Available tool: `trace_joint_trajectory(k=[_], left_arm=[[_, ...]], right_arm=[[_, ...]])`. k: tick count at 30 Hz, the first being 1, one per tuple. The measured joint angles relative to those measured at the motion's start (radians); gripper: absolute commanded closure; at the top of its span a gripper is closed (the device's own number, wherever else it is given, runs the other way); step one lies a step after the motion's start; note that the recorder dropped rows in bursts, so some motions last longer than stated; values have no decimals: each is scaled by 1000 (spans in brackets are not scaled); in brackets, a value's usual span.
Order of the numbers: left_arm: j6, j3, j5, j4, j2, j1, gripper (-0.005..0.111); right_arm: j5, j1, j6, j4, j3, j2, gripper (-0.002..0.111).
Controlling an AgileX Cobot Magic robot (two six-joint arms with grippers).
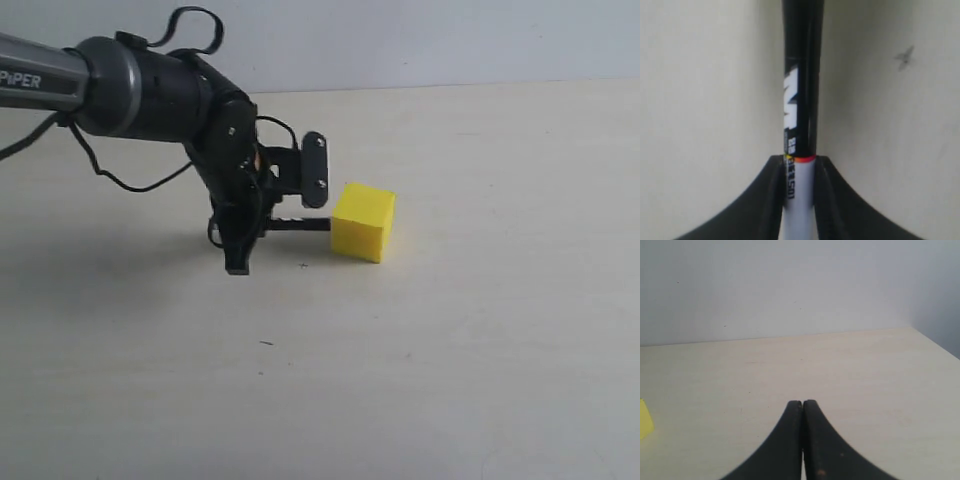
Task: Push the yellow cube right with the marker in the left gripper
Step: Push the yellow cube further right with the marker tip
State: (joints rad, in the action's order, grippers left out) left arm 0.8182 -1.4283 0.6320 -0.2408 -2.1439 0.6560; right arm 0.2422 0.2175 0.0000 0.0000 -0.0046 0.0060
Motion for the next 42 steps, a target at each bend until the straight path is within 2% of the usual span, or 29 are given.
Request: trace_joint_trajectory(k=[4, 14, 17, 22, 26, 31, 36, 42], left_arm=[[14, -5, 23, 17, -2, 56, 107], [-11, -5, 137, 16, 24, 13, 107], [-18, -5, 117, 16, 24, 18, 107], [-35, -32, 7, 16, -3, 77, 107], [-67, -74, 36, 11, -23, 111, 107], [-125, -83, 163, -31, -23, 63, 107], [-168, -83, 219, -40, -18, 18, 107], [-184, -83, 163, -40, -16, 48, 107]], right_arm=[[0, 0, 0, 0, 0, 0, 108], [0, 0, 0, 0, 0, 0, 108], [0, 0, 0, 0, 0, 0, 108], [0, 0, 0, 0, 0, 0, 108], [0, 0, 0, 0, 0, 0, 108], [0, 0, 0, 0, 0, 0, 108], [0, 0, 0, 0, 0, 0, 108], [0, 0, 0, 0, 0, 0, 108]])
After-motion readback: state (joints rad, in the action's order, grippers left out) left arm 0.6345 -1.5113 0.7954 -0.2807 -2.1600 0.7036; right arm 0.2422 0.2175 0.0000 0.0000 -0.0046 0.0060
